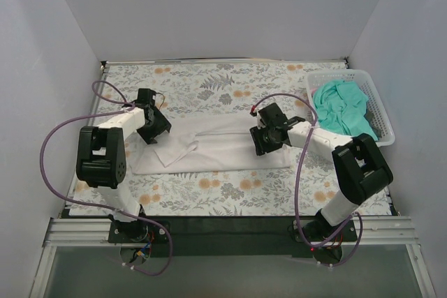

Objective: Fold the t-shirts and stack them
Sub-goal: Fold the tshirt

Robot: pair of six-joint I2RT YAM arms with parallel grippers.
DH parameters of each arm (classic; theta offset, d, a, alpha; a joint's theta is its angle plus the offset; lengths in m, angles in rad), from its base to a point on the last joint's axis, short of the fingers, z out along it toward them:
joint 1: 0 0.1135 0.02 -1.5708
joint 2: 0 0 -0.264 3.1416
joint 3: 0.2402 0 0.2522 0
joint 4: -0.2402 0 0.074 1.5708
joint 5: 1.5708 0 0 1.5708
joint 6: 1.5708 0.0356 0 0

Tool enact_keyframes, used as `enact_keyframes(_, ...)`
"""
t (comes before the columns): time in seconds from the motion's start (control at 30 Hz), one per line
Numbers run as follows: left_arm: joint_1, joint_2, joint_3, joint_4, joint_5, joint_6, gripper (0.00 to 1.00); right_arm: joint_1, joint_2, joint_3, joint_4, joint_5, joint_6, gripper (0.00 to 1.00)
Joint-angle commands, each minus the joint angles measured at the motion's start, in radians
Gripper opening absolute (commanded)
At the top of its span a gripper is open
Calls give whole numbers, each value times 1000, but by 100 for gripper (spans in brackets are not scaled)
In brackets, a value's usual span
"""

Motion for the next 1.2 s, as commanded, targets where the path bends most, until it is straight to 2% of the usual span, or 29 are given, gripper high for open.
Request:
enact_keyframes(0.0,3,47,53,8,-46,-1,57,10,-37,-68,-49,26,0,44)
enact_keyframes(0.17,3,173,146,11,-34,44,56,88,-37,-107,-81,6,1,44)
enact_keyframes(0.3,3,317,289,-12,-46,100,57,174,-2,-107,-92,-124,-2,44)
enact_keyframes(0.43,-4,480,518,-36,-14,194,59,281,57,-38,-144,-244,-35,44)
enact_keyframes(0.5,-18,565,649,-29,3,261,59,342,105,36,-162,-288,-55,44)
enact_keyframes(0.63,-37,670,808,-15,32,344,60,424,211,200,-205,-344,-98,44)
enact_keyframes(0.87,-72,719,879,62,53,514,62,531,402,502,-251,-419,-140,44)
enact_keyframes(0.9,-84,721,883,75,53,528,68,537,434,528,-261,-419,-141,44)
enact_keyframes(0.93,-89,721,886,82,53,539,69,542,446,577,-264,-419,-140,44)
enact_keyframes(1.07,-95,678,903,86,47,510,72,544,436,630,-297,-303,-149,45)
enact_keyframes(1.17,-95,583,896,92,33,487,74,528,365,610,-294,-235,-149,53)
